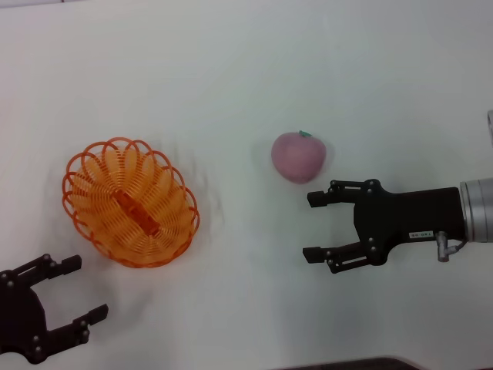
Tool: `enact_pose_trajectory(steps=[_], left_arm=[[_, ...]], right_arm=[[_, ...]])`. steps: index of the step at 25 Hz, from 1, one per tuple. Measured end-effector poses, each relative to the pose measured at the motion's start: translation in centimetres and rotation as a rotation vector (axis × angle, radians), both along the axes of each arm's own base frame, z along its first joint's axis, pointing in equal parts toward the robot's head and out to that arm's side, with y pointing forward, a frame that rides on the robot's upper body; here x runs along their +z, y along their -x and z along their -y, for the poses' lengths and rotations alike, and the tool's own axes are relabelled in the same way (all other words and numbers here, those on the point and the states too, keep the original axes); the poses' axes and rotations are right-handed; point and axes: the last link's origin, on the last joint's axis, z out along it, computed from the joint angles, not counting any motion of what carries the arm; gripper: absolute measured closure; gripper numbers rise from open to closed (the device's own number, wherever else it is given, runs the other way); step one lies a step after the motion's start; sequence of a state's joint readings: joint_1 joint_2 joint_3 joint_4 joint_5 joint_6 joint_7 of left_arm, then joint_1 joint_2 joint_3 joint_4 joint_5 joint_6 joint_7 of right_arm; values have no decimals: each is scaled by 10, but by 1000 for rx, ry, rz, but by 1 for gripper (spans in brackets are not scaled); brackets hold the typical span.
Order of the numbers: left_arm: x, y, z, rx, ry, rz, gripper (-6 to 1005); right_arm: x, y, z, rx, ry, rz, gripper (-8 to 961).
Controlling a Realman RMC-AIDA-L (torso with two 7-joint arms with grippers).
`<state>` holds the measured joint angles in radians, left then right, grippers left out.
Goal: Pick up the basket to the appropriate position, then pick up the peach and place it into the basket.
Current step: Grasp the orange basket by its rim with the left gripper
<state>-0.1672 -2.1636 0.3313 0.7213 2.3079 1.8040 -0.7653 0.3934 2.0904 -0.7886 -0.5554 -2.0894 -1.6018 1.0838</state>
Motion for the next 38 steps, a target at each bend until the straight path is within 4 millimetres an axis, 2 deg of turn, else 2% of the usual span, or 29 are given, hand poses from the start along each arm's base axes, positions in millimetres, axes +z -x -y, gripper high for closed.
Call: enact_pose_trajectory(steps=[19, 30, 32, 33, 38], left_arm=[[1, 0, 0, 38, 0, 22, 235], [27, 8, -21, 478, 53, 221, 237], [27, 8, -21, 478, 53, 221, 241], [31, 8, -33, 603, 99, 267, 243], [30, 4, -41, 629, 139, 276, 246]], right_arm=[[-1, -1, 0, -6, -1, 0, 23], [-2, 0, -1, -9, -2, 0, 24], [-2, 0, -1, -8, -2, 0, 24], [-2, 0, -1, -8, -1, 0, 24], [-2, 0, -2, -7, -1, 0, 25]])
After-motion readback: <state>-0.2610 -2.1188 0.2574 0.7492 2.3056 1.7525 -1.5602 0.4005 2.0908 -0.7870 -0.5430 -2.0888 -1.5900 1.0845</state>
